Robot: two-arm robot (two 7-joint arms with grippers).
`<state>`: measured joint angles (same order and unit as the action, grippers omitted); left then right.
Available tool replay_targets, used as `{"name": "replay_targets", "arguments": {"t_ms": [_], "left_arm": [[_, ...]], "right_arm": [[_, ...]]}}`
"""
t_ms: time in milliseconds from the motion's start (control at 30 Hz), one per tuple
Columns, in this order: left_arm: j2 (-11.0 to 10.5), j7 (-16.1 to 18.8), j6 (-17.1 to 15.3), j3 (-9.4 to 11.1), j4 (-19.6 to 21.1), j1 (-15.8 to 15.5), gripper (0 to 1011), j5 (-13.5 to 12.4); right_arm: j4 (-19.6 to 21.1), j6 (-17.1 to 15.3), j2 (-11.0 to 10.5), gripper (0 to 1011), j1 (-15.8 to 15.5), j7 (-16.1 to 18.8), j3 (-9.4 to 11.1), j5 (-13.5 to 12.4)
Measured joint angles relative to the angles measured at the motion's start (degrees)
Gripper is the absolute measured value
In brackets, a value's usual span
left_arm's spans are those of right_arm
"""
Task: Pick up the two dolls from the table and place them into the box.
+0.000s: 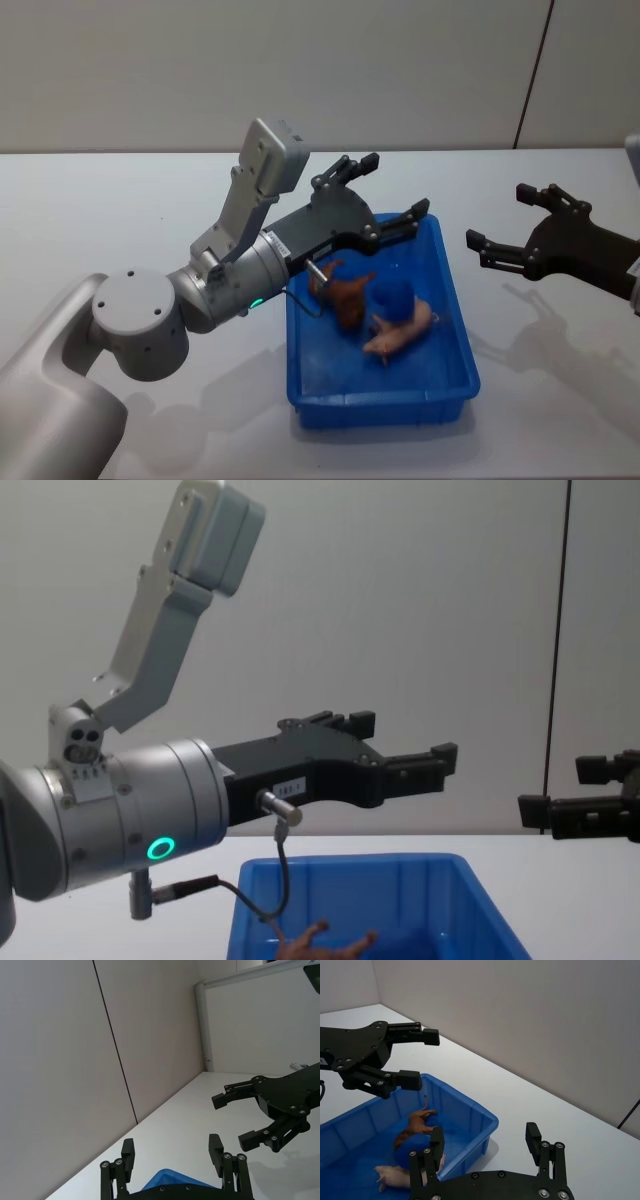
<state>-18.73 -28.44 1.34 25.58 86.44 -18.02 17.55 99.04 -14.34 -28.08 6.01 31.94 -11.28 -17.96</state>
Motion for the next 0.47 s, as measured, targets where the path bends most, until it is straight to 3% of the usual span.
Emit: {"name": "replay_targets", "arguments": {"t_ms": [133,467], "left_arm": [[0.05,-0.11,0.02,0.02,-0.01,-0.08,1003,0.12],[-0.39,0.15,0.4,-0.35,0.44,0.0,1003,0.65]], "right_arm": [[0.0,0.0,0.0,1001,0.0,0.0,0.0,0.0],[0.0,0.0,0.0,1001,0.0,0.0,0.0,0.0]]}}
